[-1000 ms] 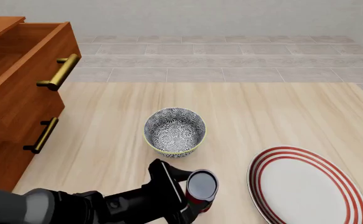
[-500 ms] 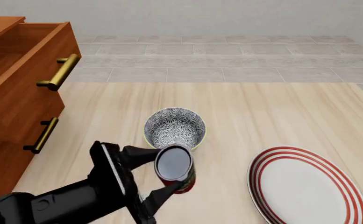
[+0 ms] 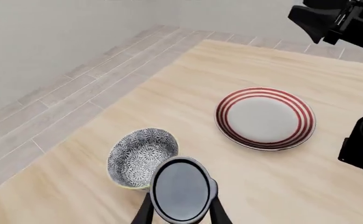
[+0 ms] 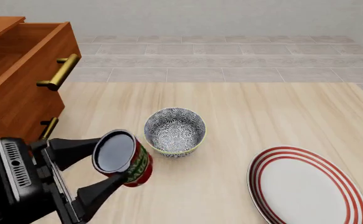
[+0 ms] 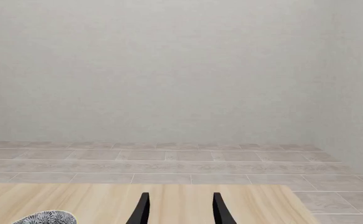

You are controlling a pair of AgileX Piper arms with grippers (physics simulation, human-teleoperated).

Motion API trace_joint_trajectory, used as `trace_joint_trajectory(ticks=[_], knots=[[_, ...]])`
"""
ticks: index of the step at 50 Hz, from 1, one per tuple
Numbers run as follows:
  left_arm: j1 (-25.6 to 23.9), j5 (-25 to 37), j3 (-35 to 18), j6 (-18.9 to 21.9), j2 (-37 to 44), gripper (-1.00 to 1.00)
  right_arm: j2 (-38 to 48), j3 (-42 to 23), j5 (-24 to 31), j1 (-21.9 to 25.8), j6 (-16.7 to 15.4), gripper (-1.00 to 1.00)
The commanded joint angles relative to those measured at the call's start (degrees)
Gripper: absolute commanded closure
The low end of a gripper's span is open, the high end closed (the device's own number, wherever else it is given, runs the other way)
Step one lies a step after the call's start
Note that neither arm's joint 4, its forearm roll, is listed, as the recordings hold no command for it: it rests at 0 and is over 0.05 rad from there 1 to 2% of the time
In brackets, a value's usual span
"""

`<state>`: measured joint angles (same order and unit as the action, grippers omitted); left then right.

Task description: Put the ketchup in the top drawer of the cabinet.

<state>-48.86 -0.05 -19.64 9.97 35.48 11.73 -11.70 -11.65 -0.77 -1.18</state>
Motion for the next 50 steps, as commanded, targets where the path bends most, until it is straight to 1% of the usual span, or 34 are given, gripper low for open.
trace_joint_trajectory(ticks=[1, 3, 8, 10, 12, 15, 18, 19, 20, 22, 23, 24, 25, 26, 28, 29, 30, 32, 33, 34, 36, 38, 39, 40, 42, 43, 44, 45, 46, 50], knots=[[4.1, 11.1, -1.9, 2.2, -11.5, 1.00, 0.0, 0.0, 0.0, 0.0, 0.0, -1.00], [4.9, 13.1, -2.9, 0.0, -12.1, 1.00, 0.0, 0.0, 0.0, 0.0, 0.0, -1.00], [6.0, 18.5, -4.9, 0.0, -15.8, 1.00, 0.0, 0.0, 0.0, 0.0, 0.0, -1.00], [6.0, 19.2, -5.2, -0.1, -16.0, 1.00, 0.0, 0.0, 0.0, 0.0, 0.0, -1.00], [8.2, 22.7, -6.0, -0.8, -17.0, 1.00, 0.0, 0.0, 0.0, 0.0, 0.0, -1.00], [8.6, 25.5, -7.5, 0.3, -18.2, 1.00, 0.0, 0.0, 0.0, 0.0, 0.0, -1.00], [9.3, 30.0, -11.4, -1.8, -18.1, 1.00, 0.0, 0.0, 0.0, 0.0, 0.0, -1.00], [9.2, 31.2, -12.5, -1.7, -18.0, 1.00, 0.0, 0.0, 0.0, 0.0, 0.0, -1.00], [10.0, 32.7, -13.5, -1.0, -18.4, 1.00, 0.0, 0.0, 0.0, 0.0, 0.0, -1.00], [16.8, 37.3, -14.7, 3.9, -21.0, 1.00, 0.0, 0.0, 0.0, 0.0, 0.0, -1.00], [16.9, 37.8, -15.8, 2.8, -21.4, 1.00, 0.0, 0.0, 0.0, 0.0, 0.0, -1.00], [16.3, 38.7, -17.1, 4.5, -22.5, 1.00, 0.0, 0.0, 0.0, 0.0, 0.0, -1.00], [16.9, 39.5, -17.2, 4.9, -22.2, 1.00, 0.0, 0.0, 0.0, 0.0, 0.0, -1.00], [17.8, 40.7, -18.6, 3.5, -22.1, 1.00, 0.0, 0.0, 0.0, 0.0, 0.0, -1.00], [18.5, 42.8, -21.0, 2.1, -21.4, 1.00, 0.0, 0.0, 0.0, 0.0, 0.0, -1.00], [18.5, 43.6, -22.2, 2.6, -21.2, 1.00, 0.0, 0.0, 0.0, 0.0, 0.0, -1.00], [18.5, 43.6, -22.2, 2.6, -21.2, 1.00, 0.0, 0.0, 0.0, 0.0, 0.0, -1.00], [19.6, 46.1, -24.8, 0.0, -19.9, 1.00, 0.0, 0.0, 0.0, 0.0, 0.0, -1.00], [19.7, 46.9, -26.1, 1.0, -19.8, 1.00, 0.0, 0.0, 0.0, 0.0, 0.0, -1.00], [19.7, 47.9, -27.4, 0.9, -19.5, 1.00, 0.0, 0.0, 0.0, 0.0, 0.0, -1.00], [20.5, 49.8, -30.1, -0.9, -18.4, 1.00, 0.0, 0.0, 0.0, 0.0, 0.0, -1.00], [21.0, 51.1, -31.8, -0.8, -17.6, 1.00, 0.0, 0.0, 0.0, 0.0, 0.0, -1.00], [22.5, 52.0, -32.8, -0.3, -17.6, 1.00, 0.0, 0.0, 0.0, 0.0, 0.0, -1.00], [22.5, 52.0, -32.8, -0.3, -17.6, 1.00, 0.0, 0.0, 0.0, 0.0, 0.0, -1.00], [24.6, 53.5, -34.1, -1.0, -17.1, 1.00, 0.0, 0.0, 0.0, 0.0, 0.0, -1.00], [24.1, 54.4, -35.4, -0.7, -17.1, 1.00, 0.0, 0.0, 0.0, 0.0, 0.0, -1.00], [24.7, 55.1, -36.0, 0.0, -17.2, 1.00, 0.0, 0.0, 0.0, 0.0, 0.0, -1.00], [25.3, 56.0, -37.3, -0.2, -17.1, 1.00, 0.0, 0.0, 0.0, 0.0, 0.0, -1.00], [25.5, 57.3, -39.2, -1.3, -16.4, 1.00, 0.0, 0.0, 0.0, 0.0, 0.0, -1.00], [25.9, 59.9, -44.3, -0.6, -15.0, 1.00, 0.0, 0.0, 0.0, 0.0, 0.0, -1.00]])
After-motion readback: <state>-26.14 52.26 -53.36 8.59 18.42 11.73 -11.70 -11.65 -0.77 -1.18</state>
